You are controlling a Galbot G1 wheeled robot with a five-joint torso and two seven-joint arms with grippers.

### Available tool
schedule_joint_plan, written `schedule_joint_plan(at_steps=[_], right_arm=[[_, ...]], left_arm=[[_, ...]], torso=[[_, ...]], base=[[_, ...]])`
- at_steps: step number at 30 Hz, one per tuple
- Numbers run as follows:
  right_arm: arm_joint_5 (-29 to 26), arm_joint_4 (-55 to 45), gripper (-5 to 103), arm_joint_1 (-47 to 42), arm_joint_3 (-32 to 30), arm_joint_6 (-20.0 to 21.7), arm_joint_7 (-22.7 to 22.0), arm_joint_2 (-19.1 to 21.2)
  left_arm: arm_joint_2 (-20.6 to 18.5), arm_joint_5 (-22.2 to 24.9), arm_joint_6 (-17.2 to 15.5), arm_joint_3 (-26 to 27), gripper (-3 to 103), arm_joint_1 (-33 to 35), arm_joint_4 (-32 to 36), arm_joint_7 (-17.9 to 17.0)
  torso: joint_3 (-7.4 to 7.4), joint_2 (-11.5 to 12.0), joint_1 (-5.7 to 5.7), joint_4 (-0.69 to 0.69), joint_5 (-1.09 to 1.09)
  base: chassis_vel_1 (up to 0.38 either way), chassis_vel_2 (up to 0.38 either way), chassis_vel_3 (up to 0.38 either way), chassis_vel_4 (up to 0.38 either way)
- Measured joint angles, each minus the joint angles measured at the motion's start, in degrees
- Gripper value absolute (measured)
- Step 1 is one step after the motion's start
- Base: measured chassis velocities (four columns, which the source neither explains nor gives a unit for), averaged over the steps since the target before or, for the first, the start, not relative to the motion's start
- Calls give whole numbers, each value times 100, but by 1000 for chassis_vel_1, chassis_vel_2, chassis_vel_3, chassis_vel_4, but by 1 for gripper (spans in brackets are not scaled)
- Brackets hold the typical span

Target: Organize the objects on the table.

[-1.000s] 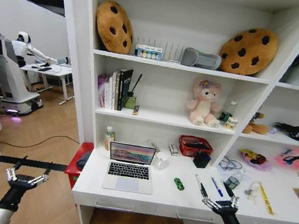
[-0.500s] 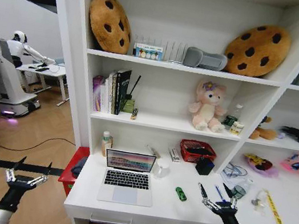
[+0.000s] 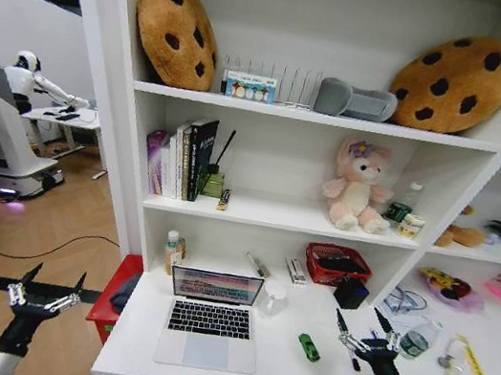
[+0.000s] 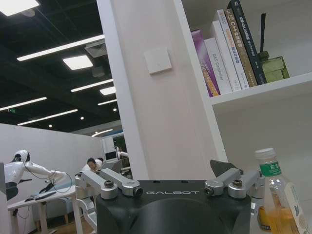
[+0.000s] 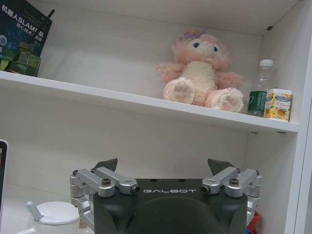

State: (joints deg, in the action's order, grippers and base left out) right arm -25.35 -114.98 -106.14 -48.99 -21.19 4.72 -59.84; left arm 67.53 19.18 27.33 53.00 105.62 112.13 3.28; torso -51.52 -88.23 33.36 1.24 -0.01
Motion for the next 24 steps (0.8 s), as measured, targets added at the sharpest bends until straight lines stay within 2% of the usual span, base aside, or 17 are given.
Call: schedule_joint_plan(at_steps=[2, 5, 6, 8, 9, 11, 12, 14, 15, 18, 19, 22, 23, 24], right_arm=[[11, 0, 100, -4, 1, -2, -7, -6], [20, -2, 100, -5, 2, -3, -18, -22], [20, -2, 100, -5, 2, -3, -18, -22], [22, -13, 100, -8, 9, -4, -29, -51], [22, -13, 100, -8, 9, -4, -29, -51], [25, -16, 100, -19, 14, -11, -32, -92], [25, -16, 100, -19, 14, -11, -32, -92], [39, -15, 100, -38, 20, -31, -32, -144], [39, -15, 100, -38, 20, -31, -32, -144], [59, 5, 100, -45, 35, -49, -32, -203], [59, 5, 100, -45, 35, -49, -32, -203], [88, 18, 100, -45, 60, -59, -31, -260], [88, 18, 100, -45, 60, -59, -31, -260], [91, 18, 100, -45, 66, -60, -30, -272]], left_arm=[[7, -16, 31, -3, 100, -6, -11, 5], [10, -80, 138, 5, 85, -30, -53, 112], [10, -80, 138, 5, 85, -30, -53, 112], [2, -101, 156, 17, 74, 8, -54, 192], [2, -101, 156, 17, 74, 8, -54, 192], [-10, -97, 156, 32, 63, 59, -3, 297], [-10, -97, 156, 32, 63, 59, -3, 297], [-48, -142, 156, 45, 51, 113, 70, 437], [-48, -142, 156, 45, 51, 113, 70, 437], [-82, -274, 153, -2, 35, 133, 156, 477], [-82, -274, 153, -2, 35, 133, 156, 477], [-133, -406, 64, -85, 19, 150, 266, 469], [-133, -406, 64, -85, 19, 150, 266, 469], [-189, -411, 15, -99, 14, 160, 326, 462]], torso=[[0, 0, 0, -1, 0], [1, -1, -3, 0, 0], [1, -1, -3, 0, 0], [1, -2, -3, 0, 1], [1, -2, -3, 0, 1], [1, -2, -3, -1, 1], [1, -2, -3, -1, 1], [1, -2, -3, 0, 1], [1, -2, -3, 0, 1], [1, -2, -3, 0, 1], [1, -2, -3, 0, 1], [1, -1, -3, -1, 0], [1, -1, -3, -1, 0], [1, -1, -2, -1, 0]], base=[[0, 0, 0, 0], [0, 0, 0, 0], [0, 0, 0, 0], [0, 0, 0, 0], [0, 0, 0, 0], [0, 0, 0, 0], [0, 0, 0, 0], [0, 0, 0, 0], [0, 0, 0, 0], [0, 0, 0, 0], [0, 0, 0, 0], [0, 0, 0, 0], [0, 0, 0, 0], [0, 0, 0, 0]])
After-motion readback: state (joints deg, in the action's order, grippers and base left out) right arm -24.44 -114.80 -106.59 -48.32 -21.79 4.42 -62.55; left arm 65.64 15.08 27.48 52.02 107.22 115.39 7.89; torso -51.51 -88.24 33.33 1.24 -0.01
